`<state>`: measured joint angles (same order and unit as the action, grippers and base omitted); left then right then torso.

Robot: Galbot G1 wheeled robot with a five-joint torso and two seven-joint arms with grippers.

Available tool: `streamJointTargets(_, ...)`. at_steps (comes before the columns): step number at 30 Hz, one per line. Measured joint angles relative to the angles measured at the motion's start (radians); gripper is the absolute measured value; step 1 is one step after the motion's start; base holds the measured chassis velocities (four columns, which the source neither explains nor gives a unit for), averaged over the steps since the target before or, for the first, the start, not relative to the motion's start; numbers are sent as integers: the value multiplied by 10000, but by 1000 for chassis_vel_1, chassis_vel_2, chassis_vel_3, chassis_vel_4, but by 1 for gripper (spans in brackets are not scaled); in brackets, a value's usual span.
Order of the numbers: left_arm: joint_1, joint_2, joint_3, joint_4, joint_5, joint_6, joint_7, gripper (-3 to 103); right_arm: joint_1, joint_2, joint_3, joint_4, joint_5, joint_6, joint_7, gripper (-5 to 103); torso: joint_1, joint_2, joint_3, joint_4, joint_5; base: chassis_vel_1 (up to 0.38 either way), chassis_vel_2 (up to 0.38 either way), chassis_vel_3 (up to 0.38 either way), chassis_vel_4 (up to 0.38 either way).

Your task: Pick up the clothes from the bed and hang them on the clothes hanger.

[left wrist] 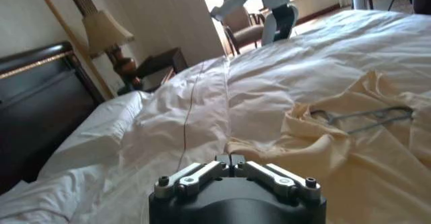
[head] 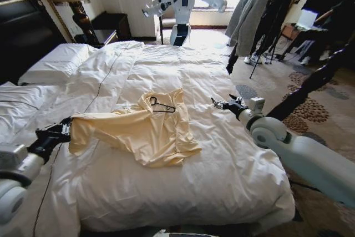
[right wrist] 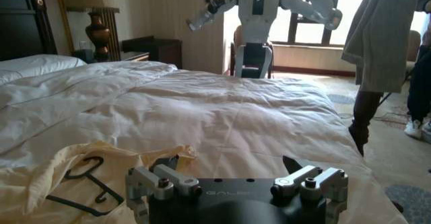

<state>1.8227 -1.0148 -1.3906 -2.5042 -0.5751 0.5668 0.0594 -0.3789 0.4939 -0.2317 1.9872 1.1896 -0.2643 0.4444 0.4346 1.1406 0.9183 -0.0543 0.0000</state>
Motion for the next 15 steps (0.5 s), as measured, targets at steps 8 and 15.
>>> streamJointTargets(8, 337, -889, 2055, -67, 1519, 1104, 278, 0, -51, -87, 99, 16, -45, 18, -109, 100, 0, 0, 1, 0, -6, 0, 0, 0, 0)
streamJointTargets(15, 385, -841, 3894, 54, 2501, 1535, 417, 0, -130, -96, 161, 133, -83, 48, -111, 100, 1, 0, 2, -2, -3, 0, 0, 0, 0)
